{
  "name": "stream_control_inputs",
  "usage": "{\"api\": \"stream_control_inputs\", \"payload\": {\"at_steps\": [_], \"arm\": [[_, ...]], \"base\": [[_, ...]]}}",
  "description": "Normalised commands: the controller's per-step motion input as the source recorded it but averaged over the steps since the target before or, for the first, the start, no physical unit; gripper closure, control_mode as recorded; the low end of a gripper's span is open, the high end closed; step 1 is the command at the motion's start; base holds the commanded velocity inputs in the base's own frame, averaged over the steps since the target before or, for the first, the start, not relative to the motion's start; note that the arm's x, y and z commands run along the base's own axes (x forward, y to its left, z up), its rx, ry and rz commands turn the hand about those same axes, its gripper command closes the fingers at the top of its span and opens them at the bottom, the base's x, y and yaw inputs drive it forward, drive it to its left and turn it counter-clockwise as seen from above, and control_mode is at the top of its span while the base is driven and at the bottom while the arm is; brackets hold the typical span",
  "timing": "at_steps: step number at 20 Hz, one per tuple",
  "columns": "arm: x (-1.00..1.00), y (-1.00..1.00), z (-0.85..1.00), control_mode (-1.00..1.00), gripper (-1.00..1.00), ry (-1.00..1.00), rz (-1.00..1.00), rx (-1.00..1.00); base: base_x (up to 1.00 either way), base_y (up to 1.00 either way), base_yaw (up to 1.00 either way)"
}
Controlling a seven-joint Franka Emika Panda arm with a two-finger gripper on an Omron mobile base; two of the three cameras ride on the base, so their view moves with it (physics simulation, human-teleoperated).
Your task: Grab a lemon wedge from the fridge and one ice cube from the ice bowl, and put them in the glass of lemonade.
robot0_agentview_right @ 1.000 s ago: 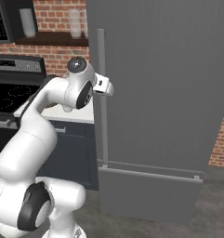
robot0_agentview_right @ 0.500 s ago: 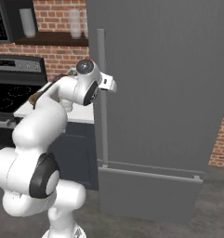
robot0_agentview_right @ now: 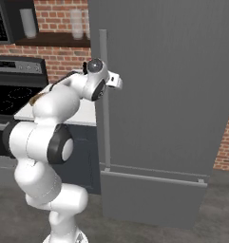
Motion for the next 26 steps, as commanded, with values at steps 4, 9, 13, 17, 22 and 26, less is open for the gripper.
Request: {"api": "stream_control_inputs", "payload": {"at_steps": [4, 9, 13, 17, 22, 26], "arm": [[0.79, 0.00, -0.16, -1.00, -1.00, 0.00, 0.02, 0.00], [0.71, 0.00, -0.18, -1.00, -1.00, 0.00, 0.02, 0.00], [0.51, 0.00, -0.43, -1.00, 1.00, 0.00, 0.00, 0.00], [0.37, 0.00, -0.46, -1.00, 1.00, -0.06, 0.00, 0.00], [0.41, 0.00, -0.22, -1.00, 1.00, -0.05, 0.00, 0.00], [-0.32, -0.06, -0.03, -1.00, 1.00, 0.05, 0.00, 0.00]], "base": [[0.00, 0.00, 0.00], [0.00, 0.00, 0.00], [0.00, 0.00, 0.00], [0.00, 0.00, 0.00], [0.00, 0.00, 0.00], [0.00, 0.00, 0.00]]}}
